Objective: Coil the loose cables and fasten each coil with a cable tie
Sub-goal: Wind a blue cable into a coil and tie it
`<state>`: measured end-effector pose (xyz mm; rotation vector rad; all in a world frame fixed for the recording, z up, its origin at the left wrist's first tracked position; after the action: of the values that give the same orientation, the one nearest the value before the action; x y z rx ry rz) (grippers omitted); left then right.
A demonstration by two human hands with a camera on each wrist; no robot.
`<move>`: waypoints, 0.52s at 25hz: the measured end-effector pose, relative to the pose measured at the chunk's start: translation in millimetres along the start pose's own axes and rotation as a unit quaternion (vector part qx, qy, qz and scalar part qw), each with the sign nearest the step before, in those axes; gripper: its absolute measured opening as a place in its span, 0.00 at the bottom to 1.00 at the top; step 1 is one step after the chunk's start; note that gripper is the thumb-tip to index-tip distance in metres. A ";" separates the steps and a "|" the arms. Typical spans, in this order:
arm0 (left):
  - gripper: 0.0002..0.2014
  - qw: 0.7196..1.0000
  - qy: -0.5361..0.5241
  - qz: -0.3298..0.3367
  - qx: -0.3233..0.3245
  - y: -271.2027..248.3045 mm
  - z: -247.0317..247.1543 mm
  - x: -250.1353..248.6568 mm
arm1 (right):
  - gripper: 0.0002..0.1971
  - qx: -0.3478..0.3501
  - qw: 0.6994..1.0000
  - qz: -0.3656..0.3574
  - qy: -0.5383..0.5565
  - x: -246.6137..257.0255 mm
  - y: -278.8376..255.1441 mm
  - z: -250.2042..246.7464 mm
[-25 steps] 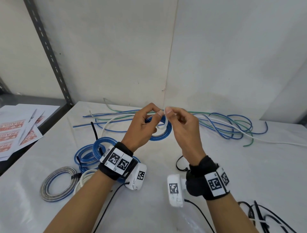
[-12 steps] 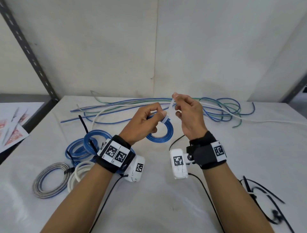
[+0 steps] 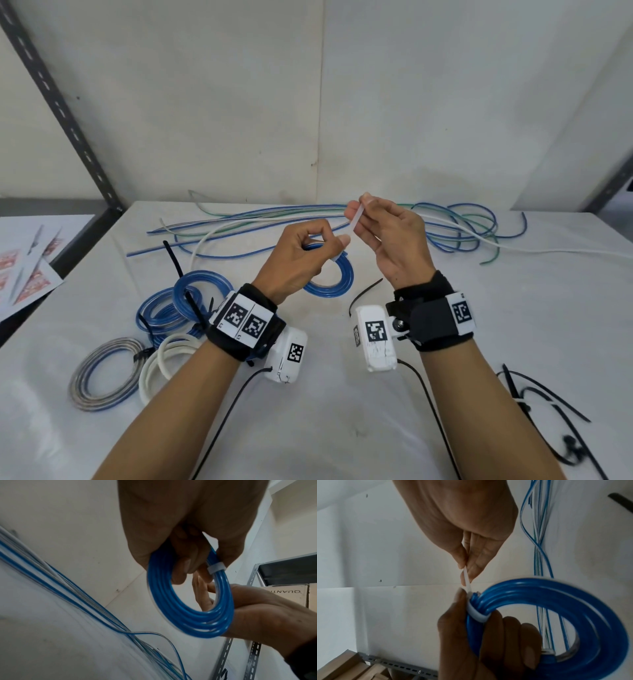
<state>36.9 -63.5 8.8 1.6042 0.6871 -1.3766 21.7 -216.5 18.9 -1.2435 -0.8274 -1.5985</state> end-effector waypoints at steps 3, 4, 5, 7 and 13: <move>0.18 1.000 -0.013 -0.011 0.005 -2.1 2.4 2.9 | 0.04 -0.005 1.000 -0.016 -0.010 5.6 -3.0 -1.7; 0.18 1.000 -0.021 -0.018 0.003 -2.3 1.7 4.4 | 0.04 -0.005 1.000 -0.022 -0.012 8.0 -4.1 -1.8; 0.18 0.999 -0.030 -0.023 0.000 -1.1 0.6 5.5 | 0.04 -0.006 0.999 -0.030 -0.013 11.5 -4.6 -1.4; 0.18 0.999 -0.042 -0.034 -0.006 0.9 -0.2 7.5 | 0.04 -0.007 0.999 -0.043 -0.013 16.1 -6.3 -0.2; 0.16 0.996 -0.067 -0.055 0.001 6.6 0.3 10.5 | 0.04 -0.011 0.996 -0.078 -0.028 24.8 -8.9 1.0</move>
<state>44.7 -68.1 0.5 1.4788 0.7007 -1.5504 12.1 -218.9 43.3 -1.2705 -0.9648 -1.7080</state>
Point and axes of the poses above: each hand's wrist, its own y-axis towards the middle knuckle, its own z-axis out of the palm, x = y × z, the point moved 6 cm from there along y, towards the middle knuckle, and after that the axes turned 11 degrees about -y, right-handed, at the moved point
